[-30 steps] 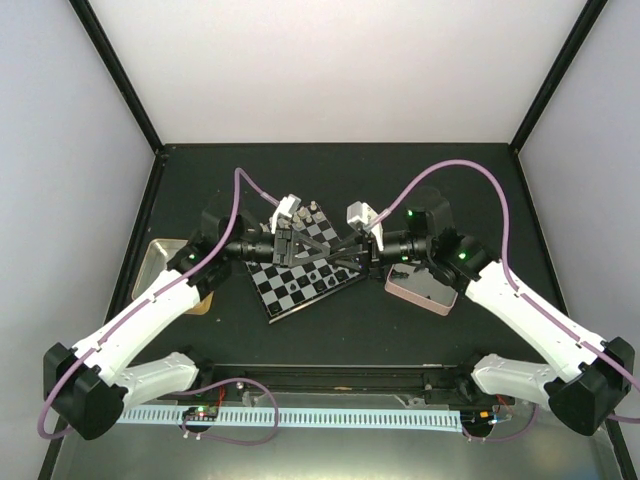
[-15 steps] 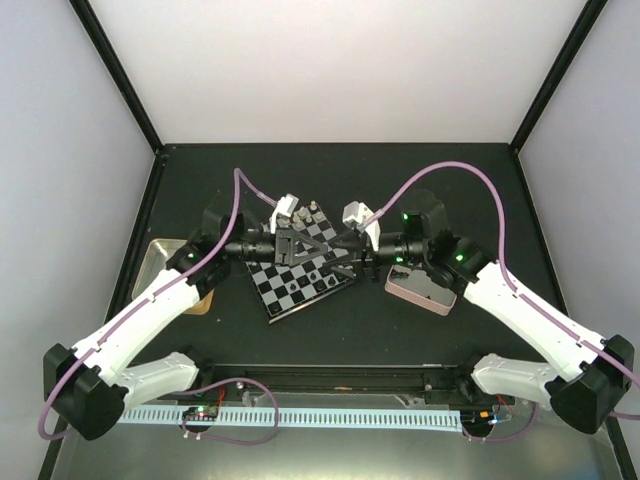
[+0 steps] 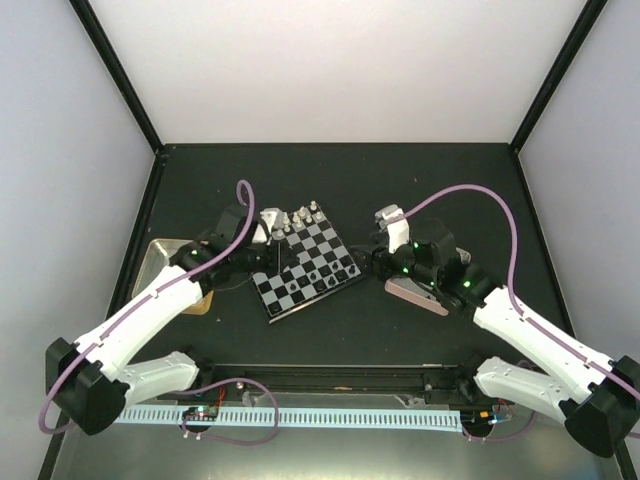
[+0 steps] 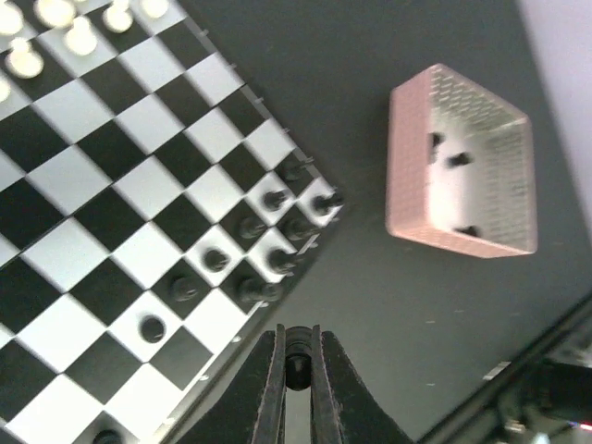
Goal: Set up the chess pieces on the board
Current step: Place the chess piece on the chessboard.
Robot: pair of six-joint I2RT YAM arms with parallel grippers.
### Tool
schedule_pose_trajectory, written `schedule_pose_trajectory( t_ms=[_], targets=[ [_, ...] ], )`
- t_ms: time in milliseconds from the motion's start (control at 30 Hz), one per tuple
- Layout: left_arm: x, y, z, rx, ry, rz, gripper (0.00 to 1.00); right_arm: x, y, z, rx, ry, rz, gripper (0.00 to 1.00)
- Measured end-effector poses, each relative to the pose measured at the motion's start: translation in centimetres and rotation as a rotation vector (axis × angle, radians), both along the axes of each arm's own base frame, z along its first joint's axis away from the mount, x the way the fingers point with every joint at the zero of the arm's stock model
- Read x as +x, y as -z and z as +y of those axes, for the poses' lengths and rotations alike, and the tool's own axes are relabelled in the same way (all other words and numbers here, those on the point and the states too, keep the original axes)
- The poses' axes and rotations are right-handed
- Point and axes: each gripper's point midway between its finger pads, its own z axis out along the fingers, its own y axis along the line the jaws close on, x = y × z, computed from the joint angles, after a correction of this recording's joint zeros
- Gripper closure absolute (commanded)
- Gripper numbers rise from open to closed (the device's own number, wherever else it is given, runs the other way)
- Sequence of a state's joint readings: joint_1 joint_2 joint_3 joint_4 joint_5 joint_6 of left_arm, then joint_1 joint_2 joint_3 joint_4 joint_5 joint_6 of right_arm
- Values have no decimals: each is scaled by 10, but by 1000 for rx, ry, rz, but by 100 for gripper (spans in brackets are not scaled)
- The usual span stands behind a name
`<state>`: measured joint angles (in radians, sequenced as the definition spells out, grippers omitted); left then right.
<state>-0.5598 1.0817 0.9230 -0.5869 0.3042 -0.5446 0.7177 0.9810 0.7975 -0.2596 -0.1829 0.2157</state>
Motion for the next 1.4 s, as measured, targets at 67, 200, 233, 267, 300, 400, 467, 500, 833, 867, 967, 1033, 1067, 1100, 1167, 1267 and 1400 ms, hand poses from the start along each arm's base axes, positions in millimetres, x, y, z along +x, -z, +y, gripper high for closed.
schedule_pose_trajectory(
  t_ms=[67,200,233,267,300,400,467,500,833,867,967,1033,1067,1100,1167,1267,1400],
  targets=[
    [1,17,4,78,-17,9,98,10,7,-10,-7,98,15,34],
    [-4,51,8,209,-19,49,99,27,22,-33,-12,290,52,34],
    [-6,58,9,238,-17,60,99,30,25,-37,-11,326,60,34],
    [-7,64,10,264,-16,68,98,32,27,-40,-10,353,67,34],
    [-8,70,11,288,-16,75,98,35,29,-44,-8,385,76,34],
    [-13,83,15,336,-13,84,98,40,35,-49,-5,447,98,34],
    [-15,90,18,364,-16,91,98,43,39,-51,-6,473,110,34],
    [-15,93,20,374,-18,94,98,44,42,-51,-8,482,117,34],
    [-13,127,31,489,-39,153,98,47,53,-52,-16,518,156,34],
    [-14,131,32,502,-39,163,98,47,54,-53,-16,520,159,34],
    [-14,141,36,532,-42,182,98,47,54,-53,-16,526,159,34],
    [-14,144,38,546,-44,188,98,47,54,-53,-16,528,159,34],
    [-14,145,38,551,-45,189,98,47,54,-53,-17,528,159,34],
    [-14,147,39,555,-46,191,98,47,55,-53,-18,528,160,34],
    [-14,149,39,564,-47,196,96,47,56,-54,-21,530,161,34],
    [-14,153,40,574,-49,204,95,47,58,-55,-30,535,164,34],
    [-15,159,45,589,-63,207,95,47,59,-57,-39,541,165,34]
  ],
)
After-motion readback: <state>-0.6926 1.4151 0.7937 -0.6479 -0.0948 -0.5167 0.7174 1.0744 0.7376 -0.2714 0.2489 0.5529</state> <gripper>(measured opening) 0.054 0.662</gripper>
